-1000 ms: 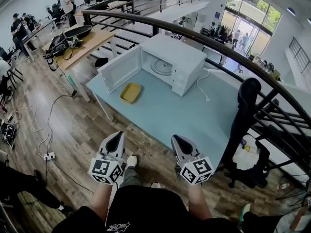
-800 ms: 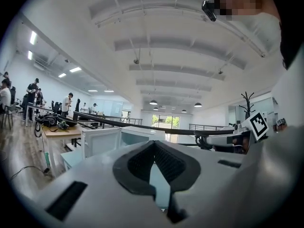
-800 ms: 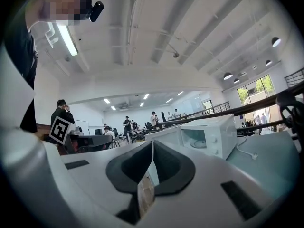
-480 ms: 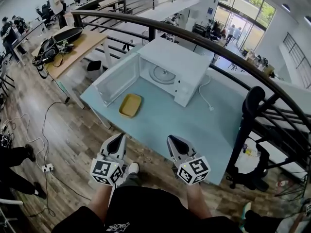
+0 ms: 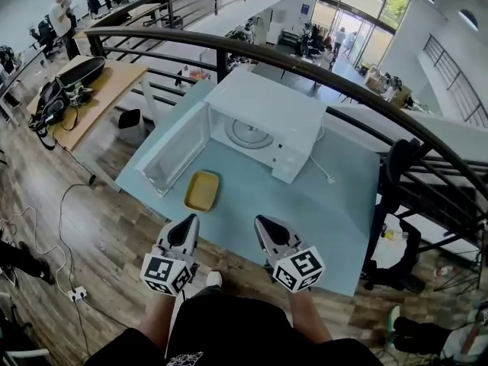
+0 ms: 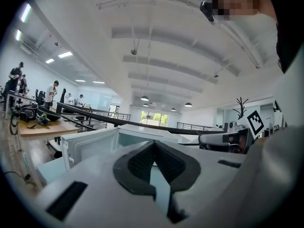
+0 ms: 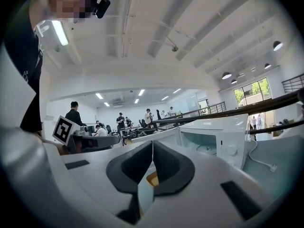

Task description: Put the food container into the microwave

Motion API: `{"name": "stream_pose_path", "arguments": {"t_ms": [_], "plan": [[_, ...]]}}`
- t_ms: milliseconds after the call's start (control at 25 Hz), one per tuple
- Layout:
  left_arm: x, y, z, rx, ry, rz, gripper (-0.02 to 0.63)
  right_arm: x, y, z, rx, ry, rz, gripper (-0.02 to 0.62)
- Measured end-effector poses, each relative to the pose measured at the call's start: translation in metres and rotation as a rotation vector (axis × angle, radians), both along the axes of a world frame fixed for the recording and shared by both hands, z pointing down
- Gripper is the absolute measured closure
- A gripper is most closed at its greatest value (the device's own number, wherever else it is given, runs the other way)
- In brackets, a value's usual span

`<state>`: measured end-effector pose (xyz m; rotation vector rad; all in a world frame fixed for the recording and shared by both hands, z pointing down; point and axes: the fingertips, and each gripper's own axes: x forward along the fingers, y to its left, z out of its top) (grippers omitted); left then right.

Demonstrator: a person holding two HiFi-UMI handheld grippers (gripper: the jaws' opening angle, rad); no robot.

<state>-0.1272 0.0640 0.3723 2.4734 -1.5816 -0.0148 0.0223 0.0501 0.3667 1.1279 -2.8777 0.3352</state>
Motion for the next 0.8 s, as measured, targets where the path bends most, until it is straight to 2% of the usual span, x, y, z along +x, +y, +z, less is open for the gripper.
{"name": "stream_pose_path", "arguments": {"t_ms": [240,480,800], "plan": [[-0.019,-0.034,0.001,0.001,-0.001,0.081,0.598,-0.014,-0.028,0.001,-0.012,0.005,0.082,0.588],[-0.044,-0.06,0.009,-0.011,-0.002,0.1,0.598,-0.036,-0.043,0.001,-0.004,0.026,0.121,0.588],[-0.062,-0.071,0.023,-0.027,0.036,0.126,0.598,-0.05,-0.051,0.008,-0.023,0.011,0.156,0.588]]}}
